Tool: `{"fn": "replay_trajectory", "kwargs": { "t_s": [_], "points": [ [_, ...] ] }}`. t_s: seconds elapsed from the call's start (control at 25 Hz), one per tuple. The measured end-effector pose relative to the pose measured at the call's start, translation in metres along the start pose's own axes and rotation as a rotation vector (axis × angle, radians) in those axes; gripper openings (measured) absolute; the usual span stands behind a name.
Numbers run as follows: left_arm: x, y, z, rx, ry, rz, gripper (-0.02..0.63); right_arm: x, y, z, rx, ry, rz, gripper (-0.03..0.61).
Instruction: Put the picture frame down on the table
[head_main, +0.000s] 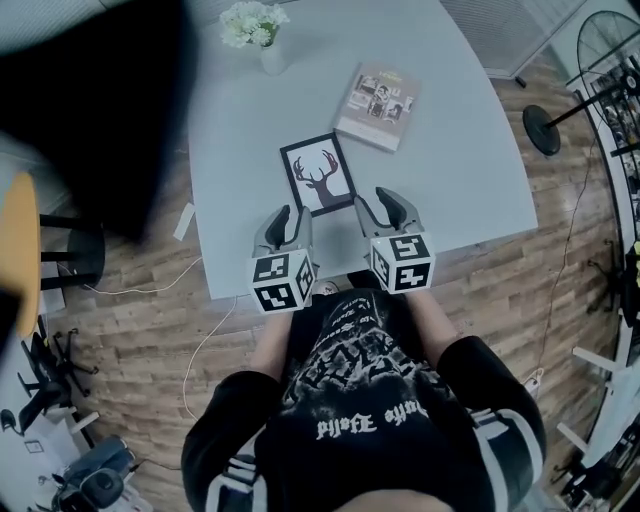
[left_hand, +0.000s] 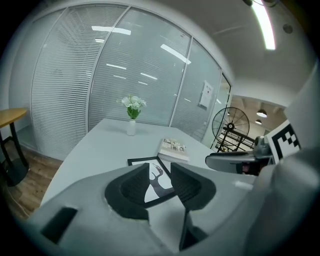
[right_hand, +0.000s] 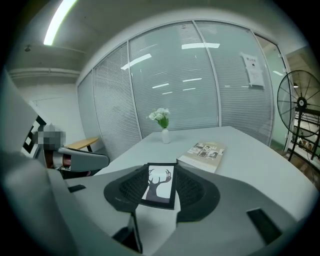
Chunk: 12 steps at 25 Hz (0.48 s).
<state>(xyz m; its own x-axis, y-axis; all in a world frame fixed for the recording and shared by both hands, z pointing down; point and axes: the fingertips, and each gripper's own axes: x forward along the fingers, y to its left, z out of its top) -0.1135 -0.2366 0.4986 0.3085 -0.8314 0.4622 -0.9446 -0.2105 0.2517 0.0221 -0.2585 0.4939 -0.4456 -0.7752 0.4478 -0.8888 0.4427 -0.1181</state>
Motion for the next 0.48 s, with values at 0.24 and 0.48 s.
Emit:
{"fn": "replay_trajectory", "kwargs": {
  "t_s": [0.24, 0.48],
  "points": [
    [-0.010, -0.005, 0.000, 0.009, -0.015, -0.040, 0.116, -0.012, 0.010, 0.001, -0.020, -0.025, -0.013, 0.129],
    [-0.014, -0.013, 0.001, 0.016, -0.028, -0.086, 0.040, -0.019, 0.016, 0.006, -0.025, -0.051, -0.017, 0.050]
  ]
}}
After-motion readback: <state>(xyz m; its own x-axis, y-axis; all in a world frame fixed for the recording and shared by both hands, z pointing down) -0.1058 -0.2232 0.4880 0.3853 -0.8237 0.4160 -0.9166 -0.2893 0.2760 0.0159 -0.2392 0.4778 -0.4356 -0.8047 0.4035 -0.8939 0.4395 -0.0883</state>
